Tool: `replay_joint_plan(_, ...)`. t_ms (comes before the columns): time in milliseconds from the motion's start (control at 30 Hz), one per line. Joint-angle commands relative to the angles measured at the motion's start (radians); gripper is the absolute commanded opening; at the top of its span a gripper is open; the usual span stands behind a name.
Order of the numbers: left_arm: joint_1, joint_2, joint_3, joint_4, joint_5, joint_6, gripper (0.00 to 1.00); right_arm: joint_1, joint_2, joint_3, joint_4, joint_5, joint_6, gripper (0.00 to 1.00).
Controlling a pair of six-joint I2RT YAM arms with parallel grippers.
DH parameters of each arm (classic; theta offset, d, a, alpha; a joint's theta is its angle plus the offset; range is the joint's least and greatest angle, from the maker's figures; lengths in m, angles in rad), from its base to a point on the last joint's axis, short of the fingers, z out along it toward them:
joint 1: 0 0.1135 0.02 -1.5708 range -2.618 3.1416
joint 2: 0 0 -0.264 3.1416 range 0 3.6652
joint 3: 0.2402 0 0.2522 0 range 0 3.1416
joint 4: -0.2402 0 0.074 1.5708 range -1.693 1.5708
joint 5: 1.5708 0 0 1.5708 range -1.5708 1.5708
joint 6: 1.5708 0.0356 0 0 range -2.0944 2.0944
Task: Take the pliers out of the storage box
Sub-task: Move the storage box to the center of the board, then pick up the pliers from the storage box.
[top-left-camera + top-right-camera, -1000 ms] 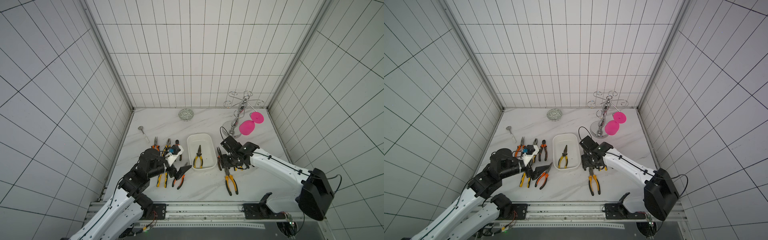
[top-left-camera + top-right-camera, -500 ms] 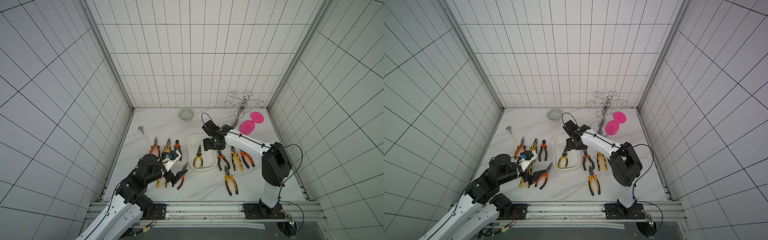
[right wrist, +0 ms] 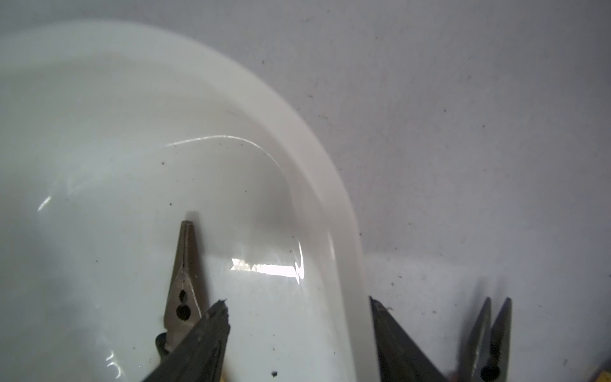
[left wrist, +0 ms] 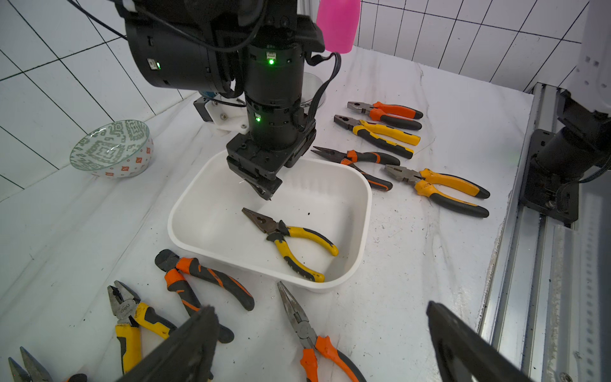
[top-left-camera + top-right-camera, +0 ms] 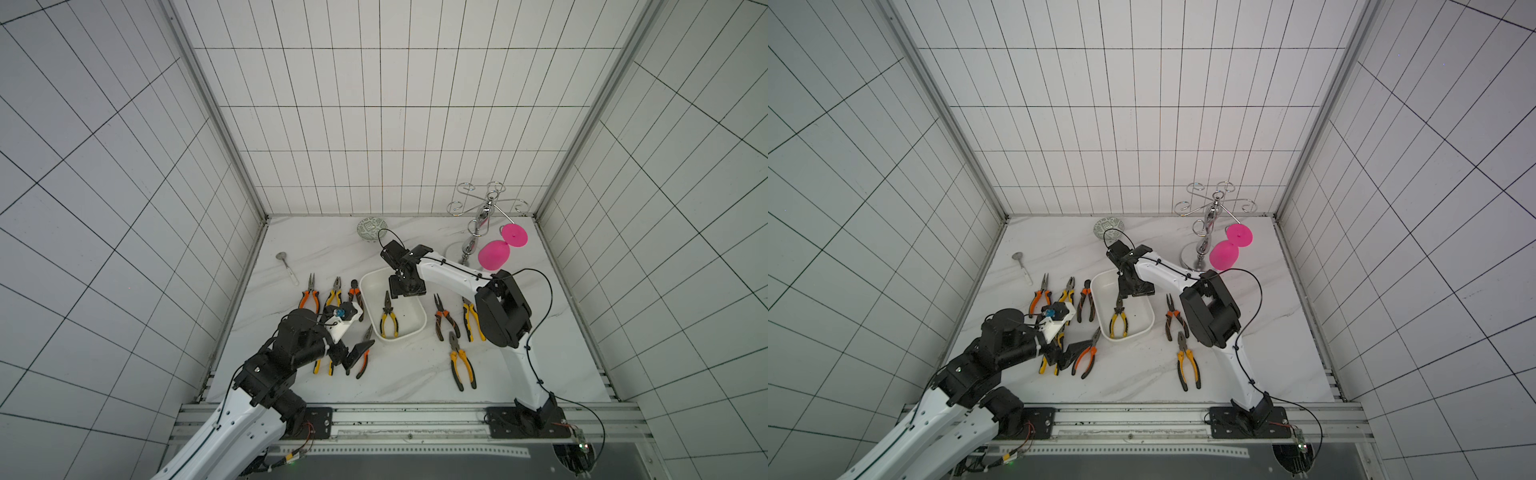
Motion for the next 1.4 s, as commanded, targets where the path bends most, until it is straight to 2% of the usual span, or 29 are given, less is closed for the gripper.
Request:
replay_joint_plan(0,-0.004,-0.01,-0.006,-0.002,0.007,0.01,0.99,0.017,-0.015,0.066,-0.065,0.044,0.006,0.69)
replay_joint_plan(233,-0.003,-0.036,-0.012,-0.011,-0.012,0.011,0.99,0.043,-0.181,-0.011,-0.046,0.158,-0.026,0.75)
replay_joint_plan(367,-0.004,-0.05,0.001,-0.045,-0.025,0.022,0.99,0.076,-0.207,-0.001,-0.039,0.132,-0.025,0.74)
replay_joint_plan(700,-0.004,-0.083,0.027,-0.113,-0.041,0.029,0.99,0.108,-0.048,0.074,-0.022,0.017,0.015,0.67)
replay_joint_plan(900,-0.004,-0.113,0.027,-0.138,-0.043,0.019,0.99,0.106,0.077,0.159,-0.023,-0.002,0.015,0.62)
replay_joint_plan(1033,-0.004,-0.117,0.028,-0.141,-0.035,0.012,0.99,0.105,0.152,0.229,-0.045,-0.003,0.016,0.56)
replay_joint_plan(1100,-0.004,-0.117,0.029,-0.141,-0.032,0.012,0.99,0.105,0.174,0.241,-0.051,0.003,0.014,0.5)
replay_joint_plan(1167,-0.004,-0.116,0.031,-0.141,-0.03,0.011,0.99,0.103,0.19,0.242,-0.057,-0.001,0.016,0.4)
replay_joint_plan(1367,-0.004,-0.118,0.029,-0.141,-0.032,0.012,0.99,0.102,0.173,0.218,-0.087,-0.041,0.038,0.38)
